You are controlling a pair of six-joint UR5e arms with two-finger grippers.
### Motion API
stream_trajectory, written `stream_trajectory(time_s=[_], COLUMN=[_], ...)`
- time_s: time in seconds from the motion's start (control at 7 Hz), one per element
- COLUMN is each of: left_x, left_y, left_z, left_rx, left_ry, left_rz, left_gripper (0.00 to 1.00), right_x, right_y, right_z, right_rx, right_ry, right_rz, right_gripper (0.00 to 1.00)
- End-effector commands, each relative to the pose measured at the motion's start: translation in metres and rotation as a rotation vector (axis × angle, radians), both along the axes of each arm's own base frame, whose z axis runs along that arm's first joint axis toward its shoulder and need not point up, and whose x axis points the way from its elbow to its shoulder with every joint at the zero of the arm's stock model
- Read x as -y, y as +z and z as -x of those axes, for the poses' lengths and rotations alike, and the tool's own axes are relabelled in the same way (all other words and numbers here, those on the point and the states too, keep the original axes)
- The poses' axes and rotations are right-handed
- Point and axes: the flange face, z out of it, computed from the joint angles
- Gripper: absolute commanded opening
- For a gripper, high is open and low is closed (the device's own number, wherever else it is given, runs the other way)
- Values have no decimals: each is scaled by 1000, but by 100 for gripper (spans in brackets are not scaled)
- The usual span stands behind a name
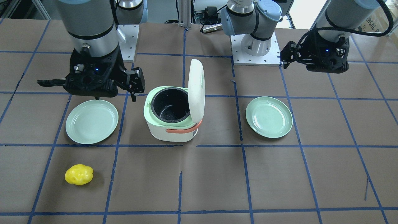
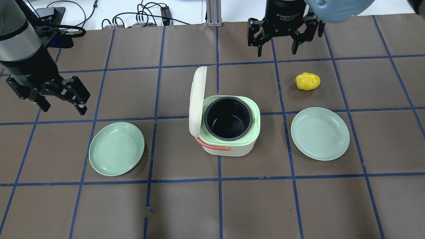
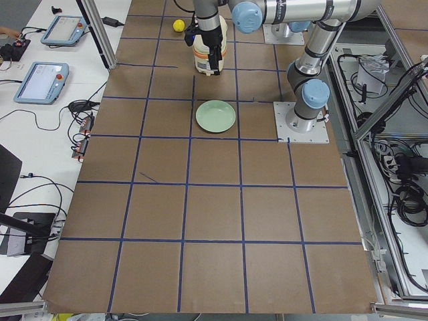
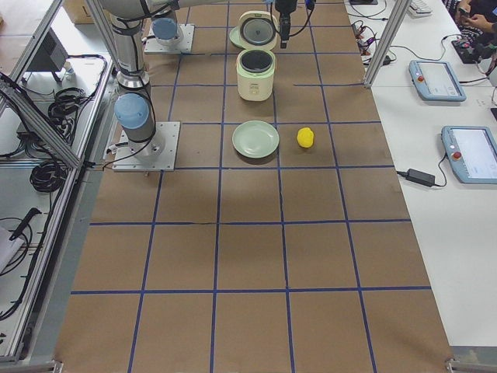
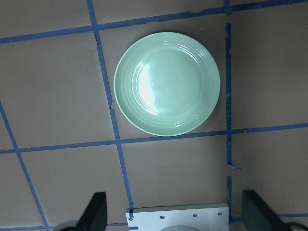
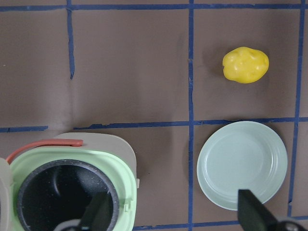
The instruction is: Press rice cooker button
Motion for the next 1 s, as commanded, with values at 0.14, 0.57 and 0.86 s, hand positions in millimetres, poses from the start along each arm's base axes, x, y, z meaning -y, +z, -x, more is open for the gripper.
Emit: stream_trajectory(time_s=[0.14, 0.57, 0.86], left_x=[0, 0, 0], left_y=[0, 0, 0], left_z=[0, 0, 0], left_rx=[0, 0, 0], left_ry=[0, 0, 0], left_rz=[0, 0, 0], left_gripper=[100, 100, 100], right_x=[6, 2, 2], right_y=[1, -11, -21], right_z=[22, 20, 31], right_rx=[-1, 40, 35], right_ry=[0, -3, 24], right_rz=[-8, -38, -60], right_gripper=[100, 100, 100])
